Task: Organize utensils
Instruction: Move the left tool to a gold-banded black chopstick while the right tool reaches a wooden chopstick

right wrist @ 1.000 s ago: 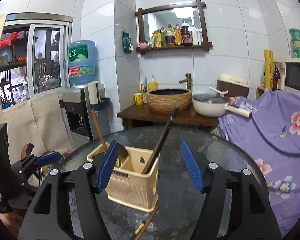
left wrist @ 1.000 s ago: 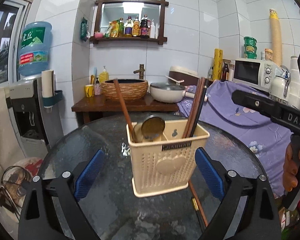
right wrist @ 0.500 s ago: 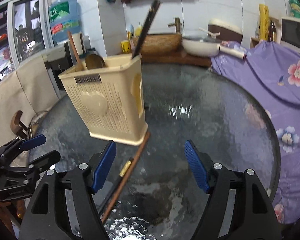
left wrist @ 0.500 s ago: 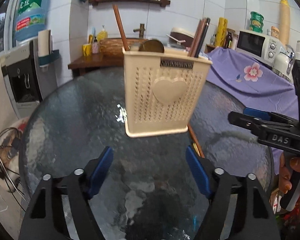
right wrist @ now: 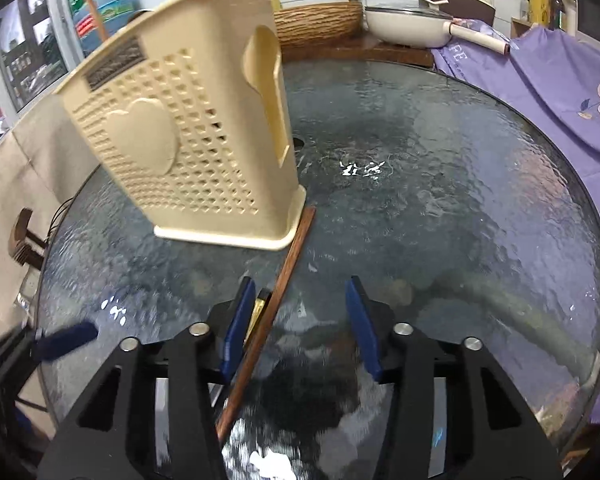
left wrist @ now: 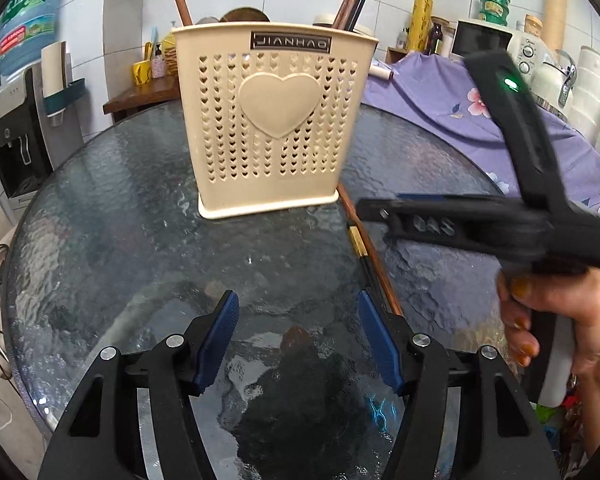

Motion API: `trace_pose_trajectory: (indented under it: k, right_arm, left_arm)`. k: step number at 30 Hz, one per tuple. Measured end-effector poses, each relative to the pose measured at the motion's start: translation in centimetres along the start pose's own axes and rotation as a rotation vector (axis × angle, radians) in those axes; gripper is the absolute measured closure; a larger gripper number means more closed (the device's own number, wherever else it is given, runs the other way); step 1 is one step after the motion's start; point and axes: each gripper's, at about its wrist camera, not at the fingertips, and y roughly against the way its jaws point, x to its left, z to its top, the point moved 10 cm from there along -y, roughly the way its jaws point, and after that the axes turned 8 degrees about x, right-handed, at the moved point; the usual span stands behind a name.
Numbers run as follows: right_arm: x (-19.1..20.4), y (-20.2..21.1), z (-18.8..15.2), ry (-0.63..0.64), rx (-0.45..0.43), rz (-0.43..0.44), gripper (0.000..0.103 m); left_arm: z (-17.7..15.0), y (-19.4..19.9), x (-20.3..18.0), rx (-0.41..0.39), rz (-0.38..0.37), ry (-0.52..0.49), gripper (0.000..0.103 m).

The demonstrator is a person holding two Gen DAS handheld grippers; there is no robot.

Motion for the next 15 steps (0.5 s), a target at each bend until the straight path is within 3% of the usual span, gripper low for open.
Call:
trace_pose_trajectory:
  k: [6,10,15]
  right_arm:
    - [0.4,-2.0,1.1,-0.018,0.035,-0.017,0.066]
    - [0.8,-2.3,1.4,0.053,0.039,-0.101,0.079]
    - [0.4,-2.0,1.0,0.093,0.058,-0.089,0.090]
  left_arm:
    - [-0.3,0.0,-0.1,0.006,0.006,-0.002,0.042]
    - [-0.2,-0.1,-0.3,0.013,0.004,-0.011,0.042]
    - [0.4,-0.9,-1.0,0.028,-0.017,-0.030,0.042]
